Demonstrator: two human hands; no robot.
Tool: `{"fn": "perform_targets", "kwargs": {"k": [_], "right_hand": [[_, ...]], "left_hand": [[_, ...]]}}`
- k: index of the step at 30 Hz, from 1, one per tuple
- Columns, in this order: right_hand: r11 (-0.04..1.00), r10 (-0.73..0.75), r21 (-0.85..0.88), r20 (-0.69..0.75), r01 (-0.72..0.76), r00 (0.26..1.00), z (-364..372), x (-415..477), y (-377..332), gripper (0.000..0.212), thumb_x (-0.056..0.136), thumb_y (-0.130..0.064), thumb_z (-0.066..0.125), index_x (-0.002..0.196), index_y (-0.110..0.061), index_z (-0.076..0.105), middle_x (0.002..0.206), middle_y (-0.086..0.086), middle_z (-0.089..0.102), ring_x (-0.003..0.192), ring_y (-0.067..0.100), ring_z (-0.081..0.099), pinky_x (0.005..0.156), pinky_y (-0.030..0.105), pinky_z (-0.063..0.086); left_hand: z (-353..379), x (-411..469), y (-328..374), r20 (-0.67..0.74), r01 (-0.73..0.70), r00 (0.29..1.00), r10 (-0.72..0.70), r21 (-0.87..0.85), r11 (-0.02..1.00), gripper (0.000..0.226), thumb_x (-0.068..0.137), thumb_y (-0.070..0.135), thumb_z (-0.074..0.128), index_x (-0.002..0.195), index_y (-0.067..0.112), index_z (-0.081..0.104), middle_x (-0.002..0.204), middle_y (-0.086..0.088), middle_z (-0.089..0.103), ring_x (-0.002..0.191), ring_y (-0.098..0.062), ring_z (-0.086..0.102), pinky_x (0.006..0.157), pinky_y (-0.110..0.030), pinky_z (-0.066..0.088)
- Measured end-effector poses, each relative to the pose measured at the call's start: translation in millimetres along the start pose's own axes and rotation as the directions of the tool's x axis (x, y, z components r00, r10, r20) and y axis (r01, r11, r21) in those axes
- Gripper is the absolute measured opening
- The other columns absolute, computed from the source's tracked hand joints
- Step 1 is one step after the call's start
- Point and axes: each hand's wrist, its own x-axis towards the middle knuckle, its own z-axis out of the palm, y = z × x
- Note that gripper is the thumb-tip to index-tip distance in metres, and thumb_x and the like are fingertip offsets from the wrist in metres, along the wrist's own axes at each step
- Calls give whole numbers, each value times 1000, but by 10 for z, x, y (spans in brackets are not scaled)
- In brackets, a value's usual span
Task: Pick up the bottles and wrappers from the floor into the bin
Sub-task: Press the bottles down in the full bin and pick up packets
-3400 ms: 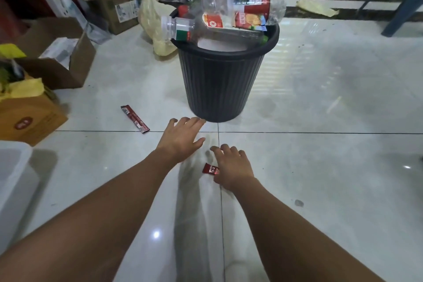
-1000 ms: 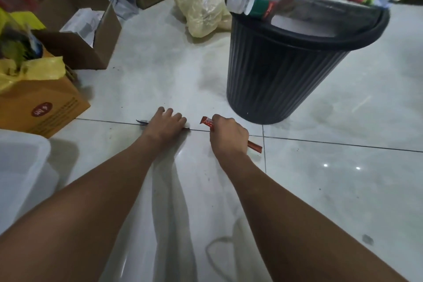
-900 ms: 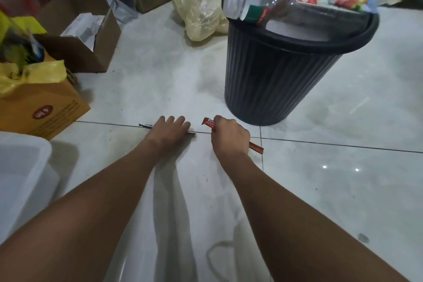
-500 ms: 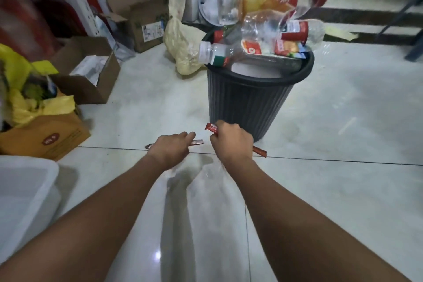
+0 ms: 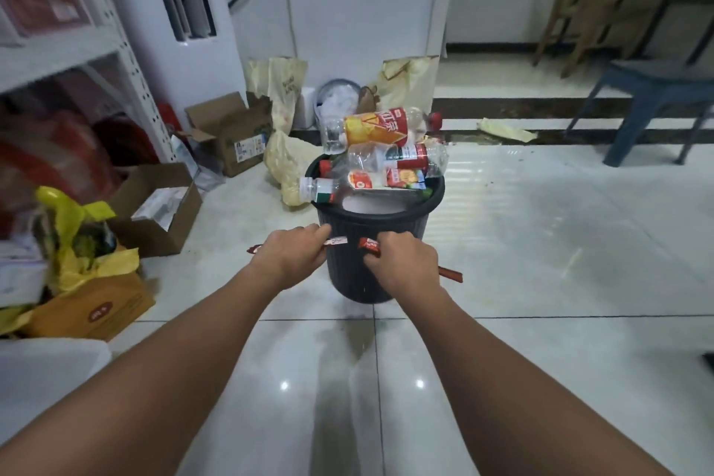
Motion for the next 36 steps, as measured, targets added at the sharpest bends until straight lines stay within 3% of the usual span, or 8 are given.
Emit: {"fn": "perform_targets", "kwargs": {"k": [3,9,13,17,21,30,36], "right_hand": [[1000,0,-17,-123,-2,992,-272,72,71,31,88,-42,54,98,-15,65,93,7,67,85,28,64,67,31,41],[1000,-9,4,-234,10,972,-759,289,51,30,89,-44,53,98,-18,65,92,4,68,83,25,65,67,30,45],[1000,-2,3,-292,3,957,-1034,425,49,30,87,-45,52,95,-19,66,89,5,67,81,26,63,62,29,38],[1000,8,-14,-294,-13,956,-1213,532,155,31,87,-48,51,93,-20,64,89,5,67,83,26,62,62,30,37],[999,22,-29,-309,-33,951,-1328,654,272,28,86,-48,51,79,-21,54,84,4,65,77,26,61,59,28,35],[995,36,-79,-296,-62,955,-1305,876,447,32,87,-50,48,84,-20,60,78,2,62,67,22,54,58,28,36],[996,34,-70,-281,-56,959,-1210,950,464,28,88,-48,47,78,-22,49,78,2,61,64,21,47,58,27,34]], "left_hand": [[-281,52,-28,-57,-27,998,27,9,1000,11,94,31,35,97,21,39,99,-2,58,88,-25,59,62,-37,43],[-850,248,-132,-167,-37,985,39,16,999,28,93,38,36,110,17,44,107,-3,59,94,-25,58,67,-37,43],[-1180,518,-90,-246,-121,963,110,-32,992,32,97,41,31,109,14,43,103,-5,55,92,-25,56,65,-32,35],[-1396,853,7,-237,-154,961,140,-42,987,35,99,40,27,112,12,43,104,-6,53,90,-22,53,70,-32,38],[-1447,1133,80,-204,-151,968,148,0,989,33,99,39,30,112,11,42,107,-7,52,91,-22,51,73,-33,39],[-1386,1557,115,-204,-161,965,166,39,986,32,98,38,38,113,12,45,114,-6,52,101,-21,49,81,-31,39],[-1373,1745,208,-254,-165,952,170,40,985,35,97,38,39,117,10,46,116,-7,53,105,-23,49,85,-33,38]]}}
